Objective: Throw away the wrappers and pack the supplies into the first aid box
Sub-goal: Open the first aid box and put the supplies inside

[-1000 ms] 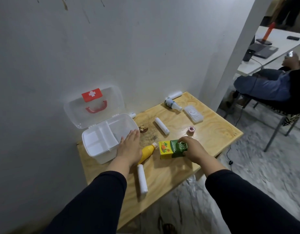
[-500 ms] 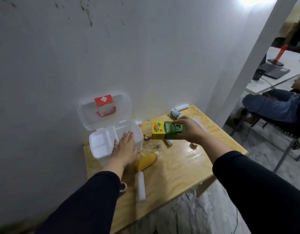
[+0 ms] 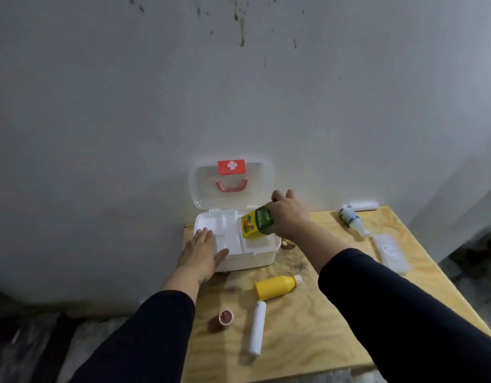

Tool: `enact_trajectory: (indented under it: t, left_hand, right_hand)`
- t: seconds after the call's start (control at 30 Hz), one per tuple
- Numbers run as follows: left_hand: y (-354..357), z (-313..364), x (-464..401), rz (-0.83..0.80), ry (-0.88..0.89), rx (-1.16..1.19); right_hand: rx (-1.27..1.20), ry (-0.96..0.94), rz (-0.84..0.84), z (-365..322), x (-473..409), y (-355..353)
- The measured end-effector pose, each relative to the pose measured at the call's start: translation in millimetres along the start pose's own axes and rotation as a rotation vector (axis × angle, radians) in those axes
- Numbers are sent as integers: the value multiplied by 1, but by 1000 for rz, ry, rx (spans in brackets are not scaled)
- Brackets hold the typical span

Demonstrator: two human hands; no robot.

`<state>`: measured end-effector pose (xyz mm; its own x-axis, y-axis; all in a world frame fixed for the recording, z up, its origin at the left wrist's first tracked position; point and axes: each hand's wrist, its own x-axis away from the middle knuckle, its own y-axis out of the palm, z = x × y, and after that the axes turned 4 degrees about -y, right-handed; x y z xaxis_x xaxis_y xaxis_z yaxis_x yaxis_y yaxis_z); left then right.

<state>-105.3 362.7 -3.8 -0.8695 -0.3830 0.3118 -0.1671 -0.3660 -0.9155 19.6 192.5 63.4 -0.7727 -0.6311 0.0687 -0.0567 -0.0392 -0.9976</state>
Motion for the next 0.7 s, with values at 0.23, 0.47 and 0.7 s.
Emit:
enact_trajectory:
  t: [0.23, 0.47, 0.7]
  left_hand:
    - [11, -1, 1, 22, 7, 28]
    - [14, -4, -2, 15, 1, 27]
    - [9, -5, -2, 0, 10, 4]
  right_hand:
    - [-89, -35, -78, -28, -27, 33]
    - [-437, 15, -71, -33, -41, 72]
    - [-536, 66, -79, -40, -44, 79]
